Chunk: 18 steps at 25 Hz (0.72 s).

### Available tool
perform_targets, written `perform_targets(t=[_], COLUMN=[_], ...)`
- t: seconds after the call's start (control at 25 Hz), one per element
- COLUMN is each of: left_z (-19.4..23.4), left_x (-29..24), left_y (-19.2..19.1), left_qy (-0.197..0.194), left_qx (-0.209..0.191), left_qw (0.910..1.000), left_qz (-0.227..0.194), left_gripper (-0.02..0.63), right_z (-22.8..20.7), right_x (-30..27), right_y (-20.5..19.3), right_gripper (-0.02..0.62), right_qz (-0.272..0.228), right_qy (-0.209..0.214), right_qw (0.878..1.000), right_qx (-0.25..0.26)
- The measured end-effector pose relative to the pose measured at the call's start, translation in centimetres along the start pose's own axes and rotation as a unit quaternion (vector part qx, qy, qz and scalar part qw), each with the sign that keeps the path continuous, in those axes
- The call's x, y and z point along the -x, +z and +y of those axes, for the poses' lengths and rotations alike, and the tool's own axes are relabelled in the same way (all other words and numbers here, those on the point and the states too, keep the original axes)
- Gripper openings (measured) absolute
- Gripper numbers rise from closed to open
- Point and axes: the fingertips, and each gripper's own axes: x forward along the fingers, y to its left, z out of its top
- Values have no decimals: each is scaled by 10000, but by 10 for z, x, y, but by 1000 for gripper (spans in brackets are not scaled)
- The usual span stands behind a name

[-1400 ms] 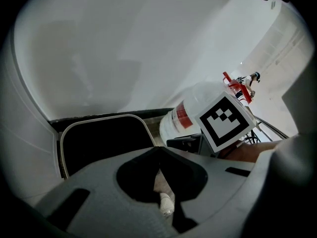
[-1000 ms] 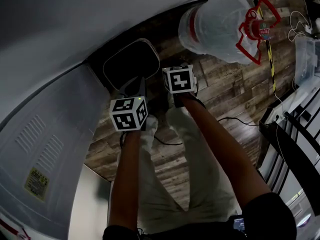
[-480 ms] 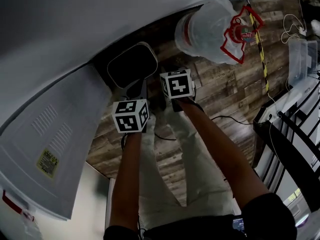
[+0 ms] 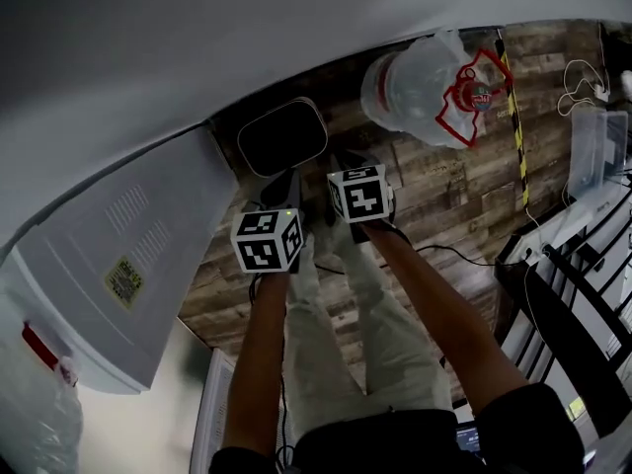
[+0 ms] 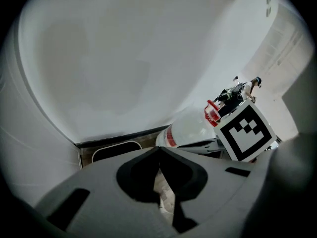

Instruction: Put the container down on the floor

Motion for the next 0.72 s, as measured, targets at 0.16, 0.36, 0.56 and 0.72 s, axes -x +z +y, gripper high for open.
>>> perform_targets(t=[0.16, 0.36, 0.56, 0.72], left_z=[-11, -21, -25, -31], left_x=[5, 17, 37, 57], left_y=[7, 22, 31, 31], left_qy=[-108, -167, -110, -81], left_qx=[169, 183, 107, 130], left_qw=[9997, 9989, 9986, 9984], left_qz=[-151, -386, -504, -541], left_gripper=[17, 17, 17, 17], right_z=[9, 22, 32, 37], right_x=[11, 31, 61, 86], right_y=[7, 17, 25, 31], right_gripper=[47, 38, 34, 31], right_qz=[-104, -246, -425, -552], right_qy=[54, 281, 408, 445], right_qw=[9997, 9990, 9978, 9972], right_qx=[224, 259, 296, 253])
